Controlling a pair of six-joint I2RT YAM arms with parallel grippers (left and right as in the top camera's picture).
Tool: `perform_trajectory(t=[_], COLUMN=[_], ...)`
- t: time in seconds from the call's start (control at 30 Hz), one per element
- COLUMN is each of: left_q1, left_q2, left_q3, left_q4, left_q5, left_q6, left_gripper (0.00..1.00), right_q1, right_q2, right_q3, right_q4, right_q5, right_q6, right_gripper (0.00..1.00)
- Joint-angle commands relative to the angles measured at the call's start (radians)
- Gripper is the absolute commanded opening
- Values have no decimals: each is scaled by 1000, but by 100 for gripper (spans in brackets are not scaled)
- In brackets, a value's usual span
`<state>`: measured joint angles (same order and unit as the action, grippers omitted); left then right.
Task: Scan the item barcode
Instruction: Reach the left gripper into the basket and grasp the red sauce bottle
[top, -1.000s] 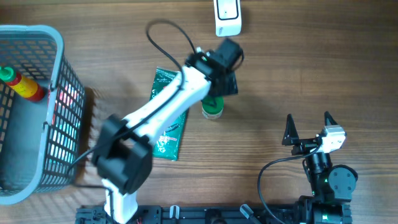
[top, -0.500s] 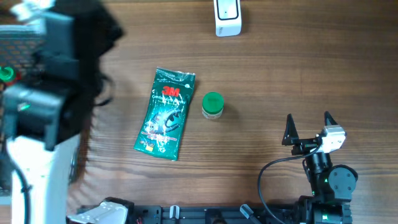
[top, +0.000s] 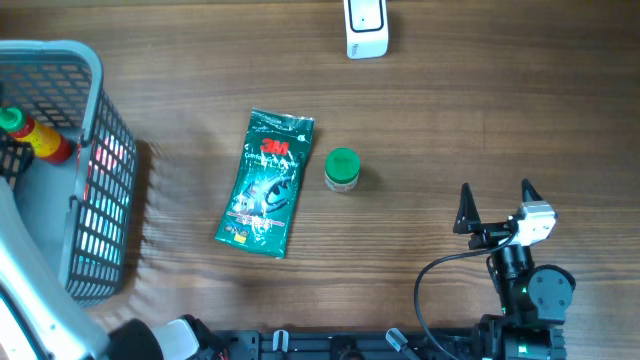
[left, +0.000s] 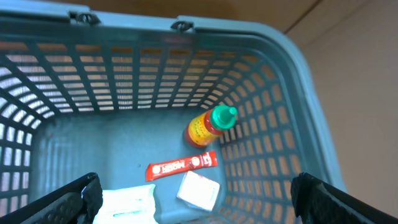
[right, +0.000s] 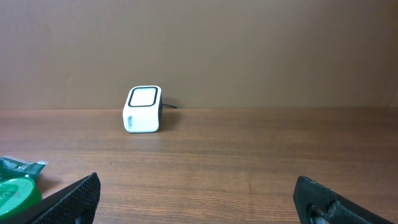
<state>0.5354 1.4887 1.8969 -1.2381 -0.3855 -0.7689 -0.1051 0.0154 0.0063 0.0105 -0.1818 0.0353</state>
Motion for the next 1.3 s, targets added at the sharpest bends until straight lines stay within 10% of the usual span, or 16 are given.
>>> perform_trajectory(t=[0.0, 0.23, 0.6, 1.27], left_q1=[40, 46, 129, 131], left_q2=[101, 276, 343, 504], left_q3=[-14, -14, -16, -26], left_q4=[47, 154, 248, 351], left_q5=[50, 106, 347, 372], left_q6=[22, 557, 808, 874], left_gripper=[100, 93, 100, 100], right_q1=[4, 4, 4, 4], right_q2=[-6, -6, -6, -6], right_q3=[-1, -1, -1, -1], right_q4=[3, 3, 3, 3], right_q5=[10, 10, 10, 10], right_q6=[-10, -10, -9, -9], right_gripper=[100, 100, 100, 100])
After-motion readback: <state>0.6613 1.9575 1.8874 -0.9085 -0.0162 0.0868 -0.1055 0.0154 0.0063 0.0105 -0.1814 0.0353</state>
